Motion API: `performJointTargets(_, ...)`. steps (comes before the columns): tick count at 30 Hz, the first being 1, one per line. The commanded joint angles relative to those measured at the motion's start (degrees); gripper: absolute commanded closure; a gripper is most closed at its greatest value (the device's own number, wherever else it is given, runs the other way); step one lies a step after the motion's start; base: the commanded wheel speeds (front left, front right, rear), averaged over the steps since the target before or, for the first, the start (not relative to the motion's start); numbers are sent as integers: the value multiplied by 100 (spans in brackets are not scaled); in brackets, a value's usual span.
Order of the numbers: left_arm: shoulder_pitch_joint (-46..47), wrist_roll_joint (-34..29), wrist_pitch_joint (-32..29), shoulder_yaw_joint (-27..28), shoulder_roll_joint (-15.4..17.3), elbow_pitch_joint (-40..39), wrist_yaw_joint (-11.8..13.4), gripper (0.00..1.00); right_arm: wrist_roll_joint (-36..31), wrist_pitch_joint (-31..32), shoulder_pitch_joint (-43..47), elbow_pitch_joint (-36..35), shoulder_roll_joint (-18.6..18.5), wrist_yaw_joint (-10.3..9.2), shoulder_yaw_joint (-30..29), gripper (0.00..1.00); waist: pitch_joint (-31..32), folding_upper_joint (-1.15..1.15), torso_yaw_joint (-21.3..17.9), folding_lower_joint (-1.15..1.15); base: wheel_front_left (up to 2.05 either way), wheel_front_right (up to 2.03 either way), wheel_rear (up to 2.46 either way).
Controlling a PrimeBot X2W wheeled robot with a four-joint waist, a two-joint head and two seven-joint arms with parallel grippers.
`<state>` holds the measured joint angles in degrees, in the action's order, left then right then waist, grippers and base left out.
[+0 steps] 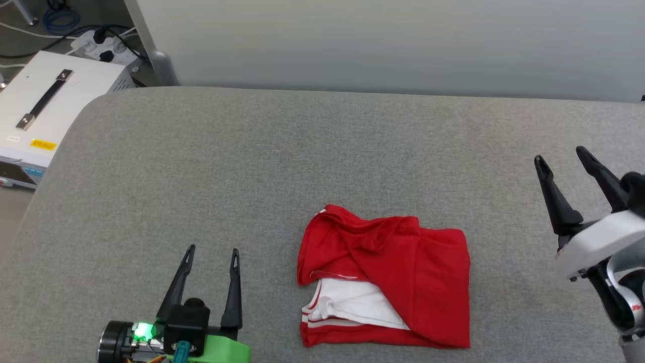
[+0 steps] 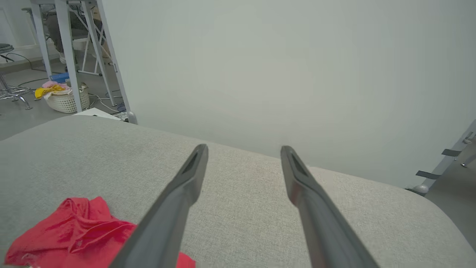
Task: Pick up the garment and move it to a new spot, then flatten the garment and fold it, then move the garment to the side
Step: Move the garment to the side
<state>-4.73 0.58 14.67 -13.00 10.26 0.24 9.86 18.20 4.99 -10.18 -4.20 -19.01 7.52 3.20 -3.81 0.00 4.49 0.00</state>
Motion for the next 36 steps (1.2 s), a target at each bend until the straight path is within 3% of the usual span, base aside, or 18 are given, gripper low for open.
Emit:
performJointTargets(1, 120, 12, 33, -6, -8, 4, 9, 0, 292, 370, -158, -34, -159, -3, 125, 0, -83, 0, 47, 0, 0, 0, 0)
performJointTargets(10, 269, 23, 33, -2, -45, -24, 6, 0, 1877, 3033, -384, -15, -850, -3, 983, 0, -331, 0, 111, 0, 0, 0, 0)
performJointTargets(15, 377, 6, 33, -48, -79, -29, -14, 0, 2382, 3922, -304, 116, -941, -3, 1296, 0, -463, 0, 188, 0, 0, 0, 0)
performJointTargets(19, 443, 13, 33, -60, -103, -38, -20, 0, 2518, 4128, -258, 276, -890, -3, 1523, 0, -588, 0, 254, 0, 0, 0, 0)
performJointTargets(29, 704, -3, 33, -116, -148, -52, -68, 0, 2455, 3804, -447, 1381, -475, -3, 1958, 0, -1008, 0, 450, 0, 0, 0, 0)
performJointTargets(36, 782, -1, 33, -144, -186, -22, -61, 0, 2533, 3654, -267, 1790, -483, -3, 2559, 0, -1121, 0, 521, 0, 0, 0, 0)
